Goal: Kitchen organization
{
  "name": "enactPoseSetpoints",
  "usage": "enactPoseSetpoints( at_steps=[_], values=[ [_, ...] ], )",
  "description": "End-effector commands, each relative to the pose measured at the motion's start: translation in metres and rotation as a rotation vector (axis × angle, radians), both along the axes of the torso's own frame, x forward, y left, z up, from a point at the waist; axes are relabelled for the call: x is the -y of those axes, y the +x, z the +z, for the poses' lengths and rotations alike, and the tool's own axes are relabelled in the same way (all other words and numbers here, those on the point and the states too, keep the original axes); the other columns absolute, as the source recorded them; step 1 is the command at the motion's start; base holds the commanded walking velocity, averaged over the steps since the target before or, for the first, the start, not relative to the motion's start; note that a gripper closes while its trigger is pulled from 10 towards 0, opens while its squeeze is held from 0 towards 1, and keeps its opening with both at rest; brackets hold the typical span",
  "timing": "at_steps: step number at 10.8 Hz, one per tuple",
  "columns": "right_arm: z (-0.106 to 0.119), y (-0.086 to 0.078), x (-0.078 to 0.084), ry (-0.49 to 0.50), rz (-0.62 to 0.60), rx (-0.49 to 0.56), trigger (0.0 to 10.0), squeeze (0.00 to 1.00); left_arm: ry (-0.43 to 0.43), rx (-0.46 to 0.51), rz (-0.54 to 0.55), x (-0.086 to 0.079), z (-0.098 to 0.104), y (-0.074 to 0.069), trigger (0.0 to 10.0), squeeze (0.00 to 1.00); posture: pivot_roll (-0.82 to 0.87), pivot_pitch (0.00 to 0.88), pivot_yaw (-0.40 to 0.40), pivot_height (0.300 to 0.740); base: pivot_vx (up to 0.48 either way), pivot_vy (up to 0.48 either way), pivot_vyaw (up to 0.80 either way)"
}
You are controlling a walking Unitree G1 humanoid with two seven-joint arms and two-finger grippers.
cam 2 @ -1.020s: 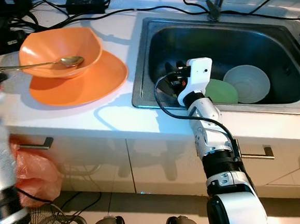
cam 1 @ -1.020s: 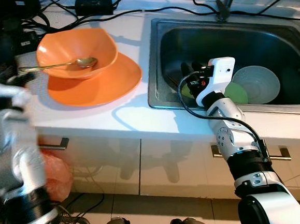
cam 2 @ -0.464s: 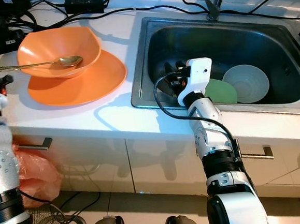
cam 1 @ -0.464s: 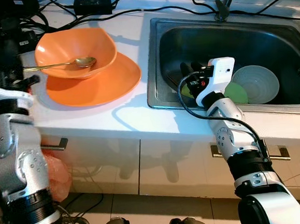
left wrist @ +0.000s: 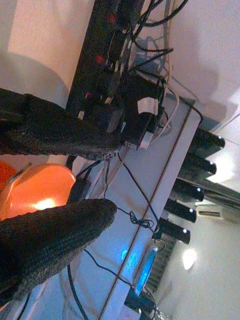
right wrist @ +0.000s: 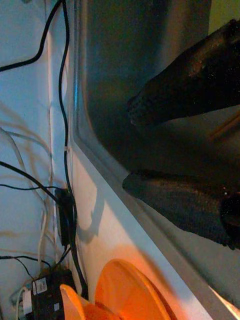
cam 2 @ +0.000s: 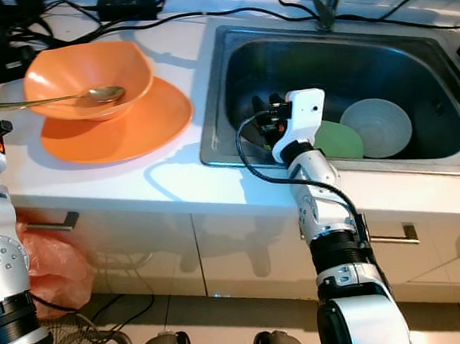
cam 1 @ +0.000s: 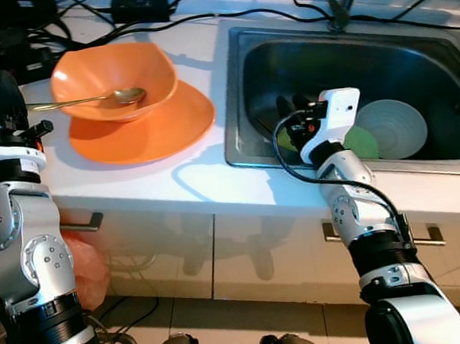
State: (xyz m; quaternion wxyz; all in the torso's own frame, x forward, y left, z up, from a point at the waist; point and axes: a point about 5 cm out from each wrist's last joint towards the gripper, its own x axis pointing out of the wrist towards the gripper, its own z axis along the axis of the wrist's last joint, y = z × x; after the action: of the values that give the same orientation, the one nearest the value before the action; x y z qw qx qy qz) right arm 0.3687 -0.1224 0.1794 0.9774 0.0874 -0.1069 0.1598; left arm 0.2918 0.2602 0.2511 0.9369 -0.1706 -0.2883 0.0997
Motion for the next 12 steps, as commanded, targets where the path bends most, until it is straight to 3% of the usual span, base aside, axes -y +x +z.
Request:
enactPoseSetpoints(
  at_steps=[1, 4, 7, 9, 10, 11, 12],
  values=[
    [0.005, 0.001, 0.001, 0.010, 0.003, 0.019, 10.0, 0.00, 0.002, -0.002, 0.015, -0.001, -0.002, -0.002, 10.0, 0.00, 0.12, 0.135, -0.078, 0.723, 0.000, 0.000, 0.00],
    [0.005, 0.001, 0.002, 0.008, 0.003, 0.018, 10.0, 0.00, -0.067, -0.047, 0.129, -0.025, -0.020, -0.011, 10.0, 0.00, 0.12, 0.144, -0.084, 0.723, 0.000, 0.000, 0.00],
    [0.004, 0.000, 0.000, 0.008, 0.008, 0.015, 10.0, 0.00, -0.019, -0.071, 0.072, -0.010, -0.022, -0.006, 10.0, 0.00, 0.12, 0.146, -0.087, 0.723, 0.000, 0.000, 0.00],
    [0.020, 0.002, 0.009, 0.036, -0.023, 0.077, 10.0, 0.00, 0.140, 0.019, 0.035, 0.014, 0.014, -0.001, 10.0, 0.00, 0.11, 0.145, -0.085, 0.723, 0.000, 0.000, 0.00],
    [0.036, 0.002, 0.019, 0.063, -0.061, 0.141, 10.0, 0.00, 0.294, 0.071, -0.059, 0.049, 0.036, 0.006, 10.0, 0.00, 0.11, 0.142, -0.079, 0.723, 0.000, 0.000, 0.00],
    [0.039, 0.002, 0.021, 0.067, -0.071, 0.153, 10.0, 0.00, 0.321, 0.077, -0.086, 0.057, 0.039, 0.008, 10.0, 0.00, 0.11, 0.142, -0.079, 0.723, 0.000, 0.000, 0.00],
    [0.046, 0.003, 0.029, 0.084, -0.109, 0.180, 10.0, 0.00, 0.379, 0.085, -0.207, 0.092, 0.038, 0.016, 10.0, 0.00, 0.11, 0.137, -0.075, 0.723, 0.000, 0.000, 0.00]
  ],
)
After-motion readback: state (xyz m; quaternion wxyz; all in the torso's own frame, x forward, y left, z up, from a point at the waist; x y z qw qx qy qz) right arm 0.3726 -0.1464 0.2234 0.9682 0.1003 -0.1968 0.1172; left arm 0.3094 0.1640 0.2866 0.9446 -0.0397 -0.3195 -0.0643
